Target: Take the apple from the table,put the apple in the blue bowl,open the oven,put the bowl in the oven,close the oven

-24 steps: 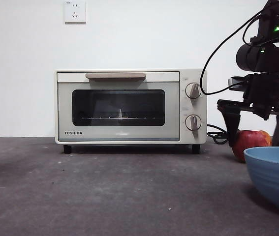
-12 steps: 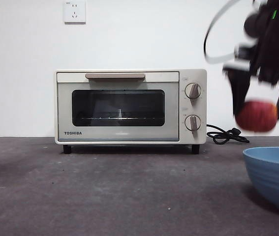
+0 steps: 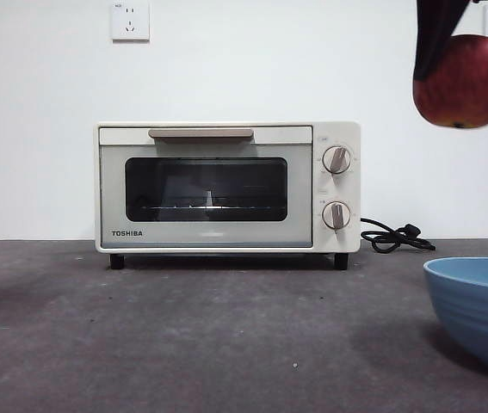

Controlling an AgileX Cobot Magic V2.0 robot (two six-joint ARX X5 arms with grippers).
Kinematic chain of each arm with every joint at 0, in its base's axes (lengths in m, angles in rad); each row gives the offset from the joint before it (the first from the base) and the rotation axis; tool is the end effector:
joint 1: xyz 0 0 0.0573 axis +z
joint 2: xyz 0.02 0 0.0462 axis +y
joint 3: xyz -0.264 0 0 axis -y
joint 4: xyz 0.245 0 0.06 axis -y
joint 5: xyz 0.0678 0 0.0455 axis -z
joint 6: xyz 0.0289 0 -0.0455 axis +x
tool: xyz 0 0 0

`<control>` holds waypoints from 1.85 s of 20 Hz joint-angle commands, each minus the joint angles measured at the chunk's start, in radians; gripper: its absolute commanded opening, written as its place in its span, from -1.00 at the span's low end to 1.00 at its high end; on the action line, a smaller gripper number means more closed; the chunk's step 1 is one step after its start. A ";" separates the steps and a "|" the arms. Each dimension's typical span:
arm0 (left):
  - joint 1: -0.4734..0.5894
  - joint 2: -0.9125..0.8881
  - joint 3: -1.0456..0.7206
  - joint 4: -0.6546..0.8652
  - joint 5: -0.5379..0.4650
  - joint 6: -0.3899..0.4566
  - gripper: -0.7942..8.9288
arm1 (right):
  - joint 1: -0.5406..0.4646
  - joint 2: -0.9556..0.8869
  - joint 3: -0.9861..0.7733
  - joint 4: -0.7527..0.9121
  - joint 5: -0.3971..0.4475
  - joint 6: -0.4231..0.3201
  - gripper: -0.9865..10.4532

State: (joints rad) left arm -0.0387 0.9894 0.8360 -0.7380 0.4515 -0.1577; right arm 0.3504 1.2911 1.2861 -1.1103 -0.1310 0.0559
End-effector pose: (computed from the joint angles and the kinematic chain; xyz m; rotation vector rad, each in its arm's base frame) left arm 0.1846 -0.0198 0.2730 -0.3289 0.9172 -0.3876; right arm 0.2193 0.0842 0.3294 -0.0741 1.1295 0.3985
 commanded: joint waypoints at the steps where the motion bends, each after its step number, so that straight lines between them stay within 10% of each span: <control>1: -0.003 0.003 0.002 -0.002 0.001 0.012 -0.84 | 0.023 -0.083 -0.154 0.052 0.005 0.060 -0.83; 11: -0.003 0.004 0.002 0.013 0.000 0.031 -0.84 | 0.053 -0.179 -0.533 0.301 -0.007 0.259 -0.83; 18: -0.003 0.004 0.002 0.021 0.000 0.031 -0.84 | 0.056 -0.148 -0.539 0.316 0.010 0.286 -0.37; 24: -0.003 0.004 0.002 0.021 -0.002 0.038 -0.84 | 0.056 -0.132 -0.539 0.314 0.008 0.290 -0.37; 29: -0.003 0.004 0.002 0.021 -0.005 0.039 -0.84 | 0.056 -0.129 -0.539 0.317 0.008 0.293 0.16; 37: -0.003 0.010 0.003 0.093 0.002 0.031 -0.85 | 0.056 -0.137 -0.487 0.288 -0.021 0.293 0.15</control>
State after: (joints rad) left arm -0.0399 0.9936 0.8364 -0.6529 0.4488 -0.1318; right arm 0.4057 1.1576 0.7864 -0.8318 -0.1501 0.3450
